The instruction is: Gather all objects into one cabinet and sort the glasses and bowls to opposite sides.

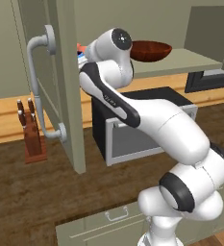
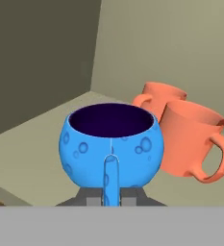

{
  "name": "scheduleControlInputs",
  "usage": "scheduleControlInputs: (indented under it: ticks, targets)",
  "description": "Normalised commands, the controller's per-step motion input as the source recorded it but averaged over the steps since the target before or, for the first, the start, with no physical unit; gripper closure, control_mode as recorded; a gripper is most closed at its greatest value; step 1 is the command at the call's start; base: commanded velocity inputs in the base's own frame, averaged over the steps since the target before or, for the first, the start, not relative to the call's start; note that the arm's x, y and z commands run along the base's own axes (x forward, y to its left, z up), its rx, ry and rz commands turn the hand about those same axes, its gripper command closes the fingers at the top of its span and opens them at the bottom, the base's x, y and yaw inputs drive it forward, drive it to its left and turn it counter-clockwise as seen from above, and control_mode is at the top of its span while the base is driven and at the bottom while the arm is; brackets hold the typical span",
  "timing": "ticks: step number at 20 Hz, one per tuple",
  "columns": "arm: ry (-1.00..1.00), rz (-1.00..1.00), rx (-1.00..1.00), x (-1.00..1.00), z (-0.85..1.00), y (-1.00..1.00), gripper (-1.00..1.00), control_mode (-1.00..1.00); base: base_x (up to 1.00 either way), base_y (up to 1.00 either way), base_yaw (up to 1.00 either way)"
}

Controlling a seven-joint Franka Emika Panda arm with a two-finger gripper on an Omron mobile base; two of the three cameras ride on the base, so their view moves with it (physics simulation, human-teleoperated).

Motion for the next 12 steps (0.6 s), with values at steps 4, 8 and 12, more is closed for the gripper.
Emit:
scheduleControlInputs:
  ticks: [4, 8, 12]
  targets:
    - [0.0, -0.09, 0.0, 0.26, -0.19, 0.0, 1.0, -1.0, 0.0, 0.0, 0.0]
    - [0.0, -0.02, 0.01, 0.28, -0.29, 0.01, 1.0, -1.0, 0.0, 0.0, 0.0]
    - [0.0, 0.0, 0.02, 0.25, -0.1, 0.0, 1.0, -1.0, 0.0, 0.0, 0.0]
